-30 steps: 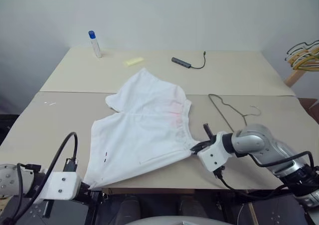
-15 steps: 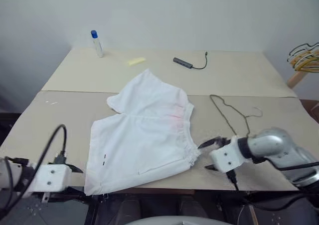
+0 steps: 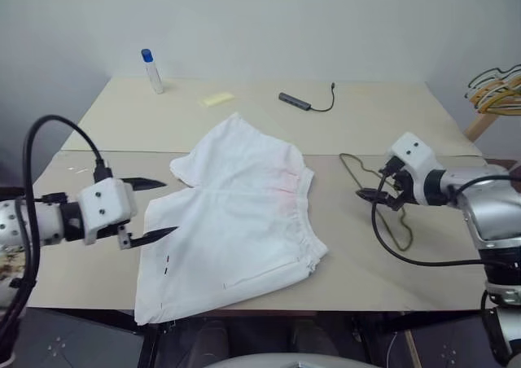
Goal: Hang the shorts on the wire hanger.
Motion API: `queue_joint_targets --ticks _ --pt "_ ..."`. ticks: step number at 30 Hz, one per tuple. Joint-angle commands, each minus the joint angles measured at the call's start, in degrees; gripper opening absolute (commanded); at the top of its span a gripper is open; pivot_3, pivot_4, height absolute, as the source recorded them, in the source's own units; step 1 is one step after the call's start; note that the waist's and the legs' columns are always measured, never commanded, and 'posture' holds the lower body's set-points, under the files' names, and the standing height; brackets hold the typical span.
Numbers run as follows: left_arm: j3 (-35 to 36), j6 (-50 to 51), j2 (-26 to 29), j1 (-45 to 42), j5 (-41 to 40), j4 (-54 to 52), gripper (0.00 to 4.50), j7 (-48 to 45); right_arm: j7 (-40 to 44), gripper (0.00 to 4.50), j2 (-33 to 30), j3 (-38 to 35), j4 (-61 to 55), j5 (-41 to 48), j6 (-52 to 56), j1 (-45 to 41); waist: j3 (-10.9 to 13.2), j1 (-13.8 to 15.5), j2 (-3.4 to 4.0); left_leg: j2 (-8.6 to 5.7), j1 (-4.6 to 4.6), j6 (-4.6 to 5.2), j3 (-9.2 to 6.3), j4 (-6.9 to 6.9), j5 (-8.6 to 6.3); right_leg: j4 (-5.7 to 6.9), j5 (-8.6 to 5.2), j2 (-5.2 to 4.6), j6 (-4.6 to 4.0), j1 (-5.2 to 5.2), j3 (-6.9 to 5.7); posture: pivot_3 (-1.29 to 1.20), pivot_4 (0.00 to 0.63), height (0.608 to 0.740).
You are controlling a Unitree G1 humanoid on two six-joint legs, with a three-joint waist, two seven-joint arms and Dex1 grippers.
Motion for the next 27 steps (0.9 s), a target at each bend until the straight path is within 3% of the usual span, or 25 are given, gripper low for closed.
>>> queue_joint_targets --ticks 1,5,18,21,27 --pt "0.8 2.6 -1.0 -3.6 -8.1 -3.2 4.48 -0.8 -1.0 4.5 0.8 0.3 2.4 0.5 1.3 -0.7 0.0 -0.2 0.01 0.0 0.01 0.0 0.0 0.01 0.0 0.02 0.0 0.0 0.0 0.0 0.01 -0.01 0.0 0.74" --pt "1.5 6.8 -0.7 -4.6 -15.5 -5.3 4.48 -2.3 -1.2 4.5 1.5 2.8 5.3 -0.2 1.7 -0.5 0.0 -0.5 0.08 0.01 0.22 0.0 -0.02 0.0 0.0 0.1 0.01 0.03 -0.01 0.12 -0.01 0.0 0.0 0.74" --pt "2.6 6.7 -1.5 -2.6 -17.2 -7.6 4.48 -1.5 -3.0 4.5 3.8 3.5 15.1 0.7 4.5 -2.9 -0.1 -1.3 0.06 0.01 0.26 0.0 -0.05 0.0 0.0 0.06 0.0 0.05 0.0 0.2 -0.02 0.02 0.0 0.74" --pt "2.4 5.6 -1.5 -2.5 -16.6 -7.3 4.5 -1.9 -3.5 3.92 3.8 4.6 16.8 -0.3 4.9 -3.5 -0.1 -1.3 0.05 0.0 0.31 0.0 -0.05 0.0 0.0 0.06 0.0 0.05 0.0 0.25 -0.02 0.02 0.0 0.74" --pt "0.2 3.9 -2.2 -3.6 -14.9 -6.1 4.5 -1.6 -3.6 1.89 4.0 6.3 18.4 -1.5 4.9 -3.9 -0.2 -1.2 -0.06 0.01 0.3 0.0 -0.06 -0.01 0.0 0.04 0.0 0.06 0.0 0.25 -0.03 0.03 0.0 0.74"
